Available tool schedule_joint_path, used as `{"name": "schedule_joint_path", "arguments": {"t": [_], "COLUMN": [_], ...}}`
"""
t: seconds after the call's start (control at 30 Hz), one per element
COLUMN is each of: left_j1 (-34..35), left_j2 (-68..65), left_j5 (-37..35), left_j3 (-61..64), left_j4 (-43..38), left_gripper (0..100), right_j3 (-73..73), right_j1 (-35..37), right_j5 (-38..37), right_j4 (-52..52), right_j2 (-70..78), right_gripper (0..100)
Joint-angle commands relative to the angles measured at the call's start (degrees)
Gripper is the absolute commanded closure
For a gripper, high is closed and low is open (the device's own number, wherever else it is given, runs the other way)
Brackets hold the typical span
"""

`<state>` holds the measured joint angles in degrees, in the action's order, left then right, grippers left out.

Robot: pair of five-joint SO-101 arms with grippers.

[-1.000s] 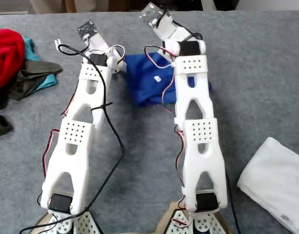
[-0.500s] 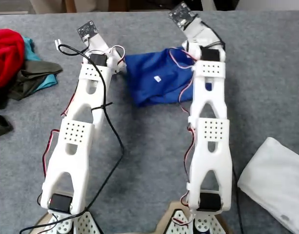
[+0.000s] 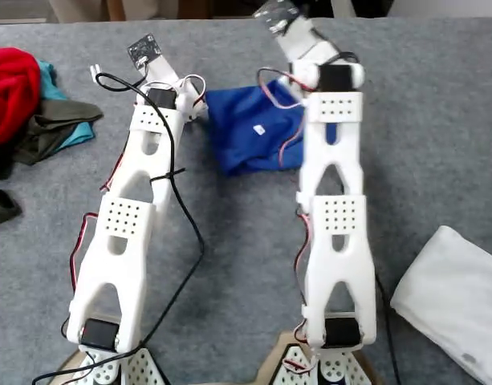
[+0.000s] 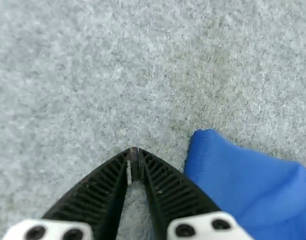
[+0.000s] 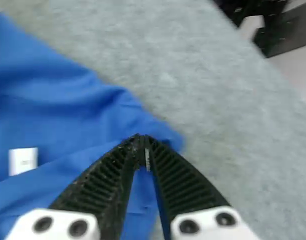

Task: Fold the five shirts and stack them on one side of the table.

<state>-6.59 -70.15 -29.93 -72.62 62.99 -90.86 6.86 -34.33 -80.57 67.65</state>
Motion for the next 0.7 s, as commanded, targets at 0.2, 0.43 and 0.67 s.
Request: {"name": "schedule_joint_path", "arguments": {"t": [0.2, 0.43, 0.67], "left_j1": [-0.44, -0.44, -0.44], "left_j2": [0.75, 0.75, 0.75], "left_j5": [-0.26, -0.26, -0.26], "left_j3": [-2.9, -2.9, -2.9], "left_j4": [0.09, 0.18, 0.18], "left_gripper": [98, 98, 98], "right_j3": [9.27, 16.75, 14.81], "right_j1": [-2.42, -7.08, -9.01], "right_j5": [0.44, -2.81, -4.04], "right_j4": [14.77, 30.07, 40.7], "right_j2": [2.51, 5.41, 8.84], "right_gripper": [99.3, 99.3, 99.3]}}
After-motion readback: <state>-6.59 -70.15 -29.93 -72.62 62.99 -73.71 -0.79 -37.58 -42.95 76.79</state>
